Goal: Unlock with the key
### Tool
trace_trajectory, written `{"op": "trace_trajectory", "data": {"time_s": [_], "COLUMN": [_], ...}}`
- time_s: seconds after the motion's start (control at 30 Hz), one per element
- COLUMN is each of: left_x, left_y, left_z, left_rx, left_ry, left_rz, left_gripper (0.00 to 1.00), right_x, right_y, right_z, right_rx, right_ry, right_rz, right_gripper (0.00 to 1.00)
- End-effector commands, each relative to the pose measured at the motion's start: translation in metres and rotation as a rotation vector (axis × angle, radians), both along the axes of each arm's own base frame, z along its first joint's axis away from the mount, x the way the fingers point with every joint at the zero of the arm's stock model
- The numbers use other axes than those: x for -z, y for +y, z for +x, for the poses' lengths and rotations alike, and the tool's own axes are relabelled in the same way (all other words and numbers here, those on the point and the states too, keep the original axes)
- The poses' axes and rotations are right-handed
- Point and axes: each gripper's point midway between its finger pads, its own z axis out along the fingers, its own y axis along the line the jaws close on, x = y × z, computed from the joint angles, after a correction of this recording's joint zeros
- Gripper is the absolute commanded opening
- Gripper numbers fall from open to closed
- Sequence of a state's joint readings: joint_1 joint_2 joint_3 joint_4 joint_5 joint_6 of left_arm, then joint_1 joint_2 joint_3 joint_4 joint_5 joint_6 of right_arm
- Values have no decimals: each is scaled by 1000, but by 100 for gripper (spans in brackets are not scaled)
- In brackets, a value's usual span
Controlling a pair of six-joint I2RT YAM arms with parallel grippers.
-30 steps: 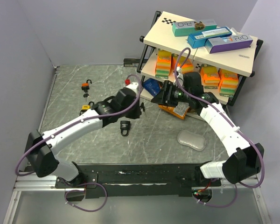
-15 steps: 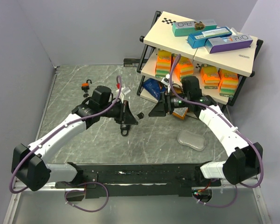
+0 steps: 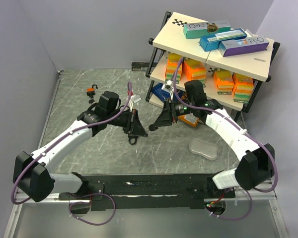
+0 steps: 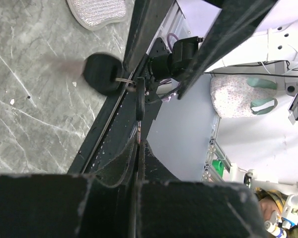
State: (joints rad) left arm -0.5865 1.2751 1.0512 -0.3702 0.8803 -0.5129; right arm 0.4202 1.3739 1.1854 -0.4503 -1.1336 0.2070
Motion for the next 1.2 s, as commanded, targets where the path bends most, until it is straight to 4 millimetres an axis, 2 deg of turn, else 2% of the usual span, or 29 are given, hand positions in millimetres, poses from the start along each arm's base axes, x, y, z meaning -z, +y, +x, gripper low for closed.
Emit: {"op": "trace_trajectory", "data": {"time_s": [0.0, 0.5, 0.7, 0.83, 0.87, 0.9, 0.93, 0.97, 1.0, 1.1, 1.17], "left_x": [-20, -18, -18, -15, -14, -12, -10, -6, -2, 19, 38], "left_y": [-4, -10, -11, -10, -10, -10, -7, -5, -2, 17, 30], "left_z": [1, 10, 15, 29, 33, 37, 45, 49, 55, 80, 93], "left_rx": [37, 23, 9, -62, -84, -111, -162, -193, -239, -434, -546], "left_ry": [-54, -55, -61, -71, -74, -70, -83, -82, -80, -96, -82], "left_rz": [-59, -70, -67, -41, -34, -21, -1, 16, 38, 147, 218], "left_gripper": [1, 1, 1, 2, 6, 26, 40, 61, 87, 98, 99], "right_x": [-17, -18, -18, -17, -16, -13, -16, -11, -8, -6, -5], "right_y": [6, 11, 11, 10, 10, 9, 8, 2, -2, -19, -29], "right_z": [-3, -11, -10, -9, -7, -2, 3, 10, 20, 38, 46], "right_rx": [-55, -117, -115, -100, -87, -53, -22, 22, 80, 206, 277], "right_ry": [-51, -12, -14, -6, -9, -10, -20, -12, -17, -20, -38], "right_rz": [46, 68, 68, 64, 60, 45, 48, 39, 27, 32, 23], "right_gripper": [45, 20, 0, 0, 0, 0, 0, 0, 0, 0, 0]}}
